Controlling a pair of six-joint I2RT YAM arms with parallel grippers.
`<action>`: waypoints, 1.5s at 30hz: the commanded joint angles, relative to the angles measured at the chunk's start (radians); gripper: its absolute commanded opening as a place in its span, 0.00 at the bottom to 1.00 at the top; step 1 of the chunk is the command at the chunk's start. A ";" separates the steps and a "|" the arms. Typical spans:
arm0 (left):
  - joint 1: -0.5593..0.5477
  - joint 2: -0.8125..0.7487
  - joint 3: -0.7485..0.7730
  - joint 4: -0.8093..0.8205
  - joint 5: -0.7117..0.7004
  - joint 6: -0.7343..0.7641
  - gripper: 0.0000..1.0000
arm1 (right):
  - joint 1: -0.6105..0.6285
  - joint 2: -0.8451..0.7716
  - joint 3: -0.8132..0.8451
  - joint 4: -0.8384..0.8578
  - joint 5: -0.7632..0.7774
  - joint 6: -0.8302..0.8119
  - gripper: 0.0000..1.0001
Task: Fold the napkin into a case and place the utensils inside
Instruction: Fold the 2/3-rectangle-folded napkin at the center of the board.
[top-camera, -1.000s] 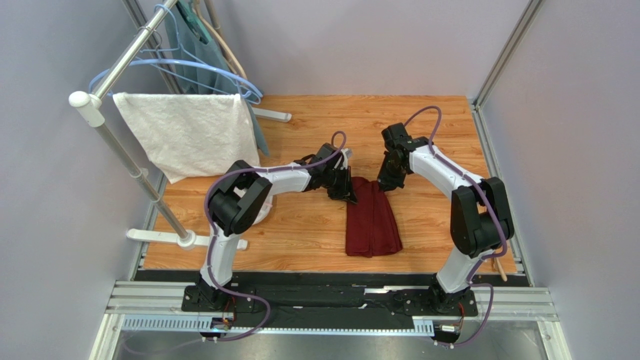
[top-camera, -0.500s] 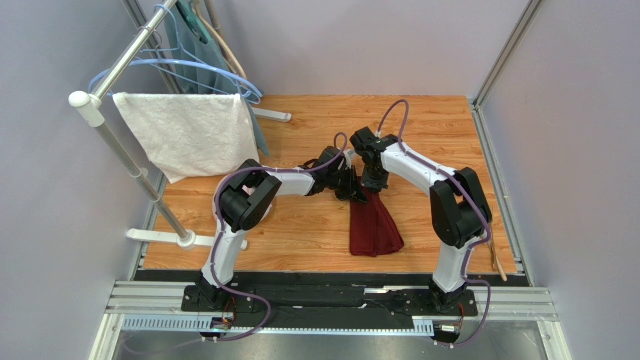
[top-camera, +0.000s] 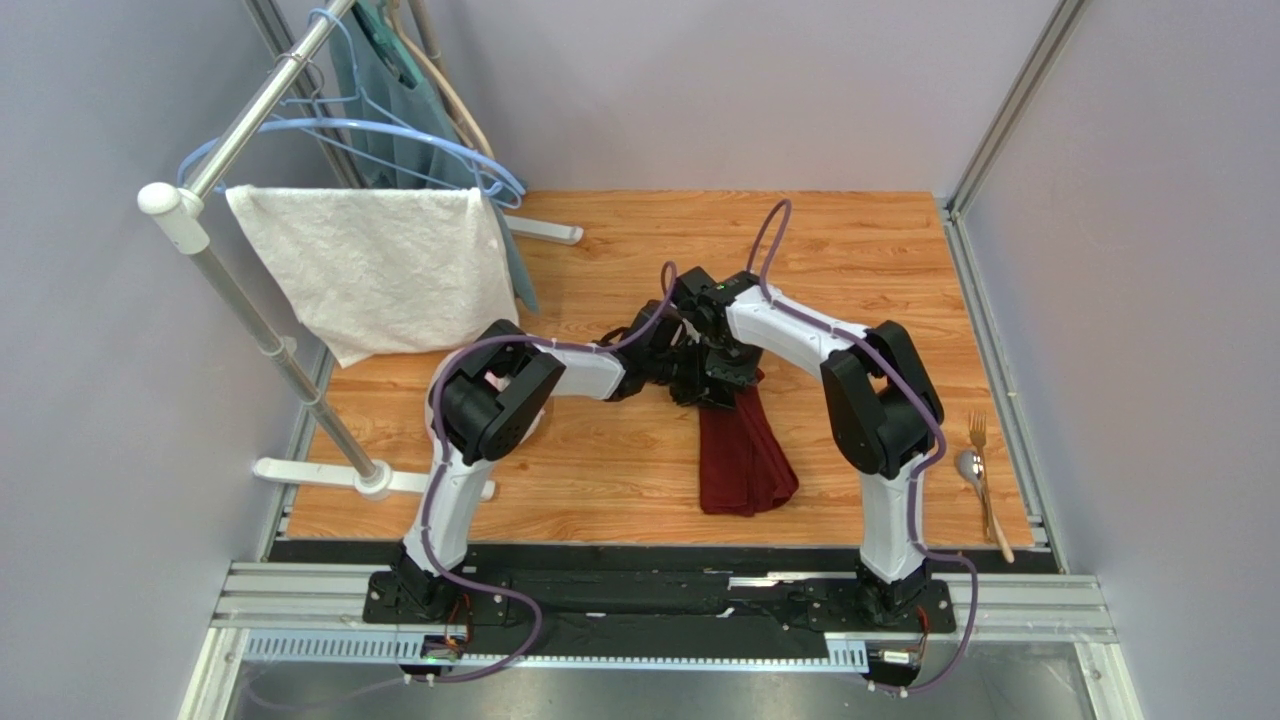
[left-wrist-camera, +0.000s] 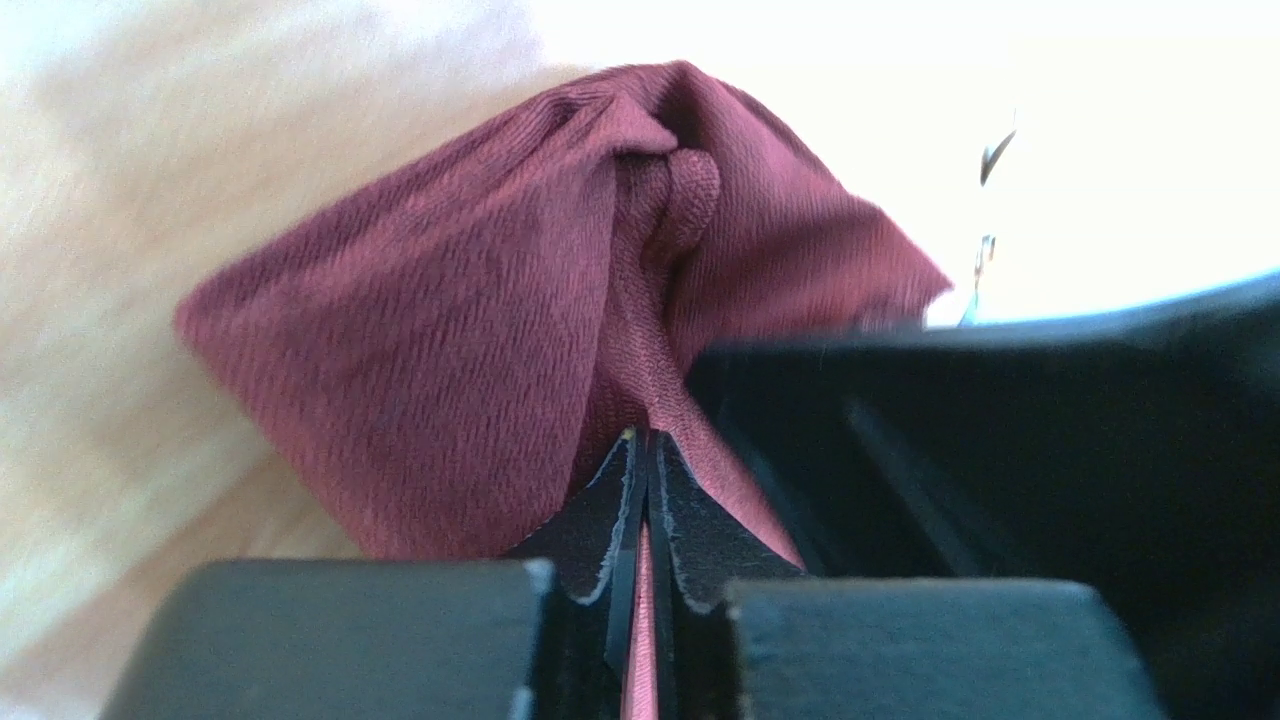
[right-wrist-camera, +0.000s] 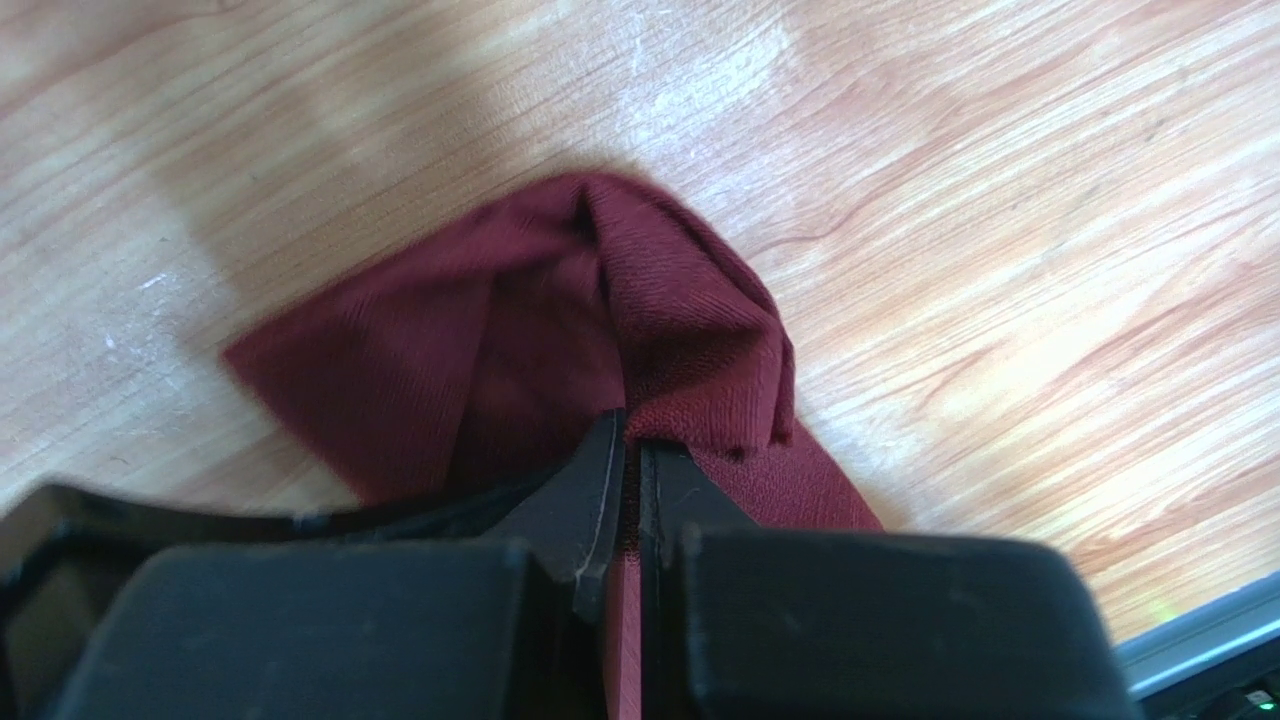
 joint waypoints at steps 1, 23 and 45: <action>0.015 -0.084 -0.085 -0.002 0.043 0.064 0.11 | 0.010 0.005 -0.007 0.040 0.042 0.064 0.00; 0.078 -0.203 -0.227 -0.100 -0.001 0.097 0.13 | -0.001 -0.063 -0.044 0.069 0.018 0.044 0.00; 0.061 -0.121 -0.184 -0.036 0.026 0.077 0.09 | 0.051 0.023 0.042 0.044 -0.050 0.180 0.05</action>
